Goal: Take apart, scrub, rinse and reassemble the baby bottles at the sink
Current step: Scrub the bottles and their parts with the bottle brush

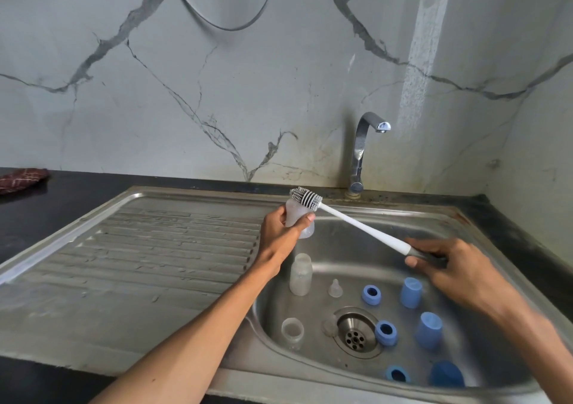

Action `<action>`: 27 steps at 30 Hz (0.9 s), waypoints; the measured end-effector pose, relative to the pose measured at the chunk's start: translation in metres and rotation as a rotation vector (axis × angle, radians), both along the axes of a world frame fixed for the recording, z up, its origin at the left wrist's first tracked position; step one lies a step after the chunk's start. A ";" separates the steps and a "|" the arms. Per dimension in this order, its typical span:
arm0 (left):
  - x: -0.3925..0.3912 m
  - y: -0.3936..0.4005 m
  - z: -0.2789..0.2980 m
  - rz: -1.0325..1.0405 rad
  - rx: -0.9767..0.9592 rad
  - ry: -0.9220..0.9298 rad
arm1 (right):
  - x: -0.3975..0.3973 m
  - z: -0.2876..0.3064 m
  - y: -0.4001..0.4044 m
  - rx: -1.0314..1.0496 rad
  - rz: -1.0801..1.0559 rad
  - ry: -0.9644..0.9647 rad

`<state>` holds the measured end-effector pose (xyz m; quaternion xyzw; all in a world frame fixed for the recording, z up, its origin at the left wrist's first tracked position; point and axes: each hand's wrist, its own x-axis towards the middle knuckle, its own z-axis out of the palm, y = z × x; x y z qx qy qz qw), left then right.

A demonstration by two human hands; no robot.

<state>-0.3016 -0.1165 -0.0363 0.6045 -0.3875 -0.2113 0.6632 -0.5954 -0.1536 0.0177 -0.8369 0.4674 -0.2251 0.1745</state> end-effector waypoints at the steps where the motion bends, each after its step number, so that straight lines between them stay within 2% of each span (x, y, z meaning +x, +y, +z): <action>1: 0.001 -0.001 -0.001 0.046 -0.024 -0.002 | 0.000 0.001 0.001 0.012 0.010 -0.011; 6: 0.005 -0.002 -0.005 0.160 -0.036 0.020 | -0.002 0.003 0.000 0.032 0.019 0.020; 16: -0.006 -0.004 -0.011 0.067 0.008 -0.281 | 0.010 -0.005 0.007 0.000 0.008 0.021; 21: 0.008 -0.005 -0.010 0.168 -0.036 -0.121 | 0.003 -0.001 0.003 0.032 0.036 -0.003; 24: 0.010 -0.003 -0.010 0.112 -0.039 -0.115 | 0.006 -0.004 0.003 0.019 0.037 0.004; 26: 0.000 -0.003 -0.012 0.042 -0.033 -0.177 | 0.011 -0.009 0.005 0.022 0.025 -0.009; 27: -0.007 -0.003 -0.013 0.016 -0.003 -0.280 | 0.012 -0.010 0.005 0.023 0.020 -0.008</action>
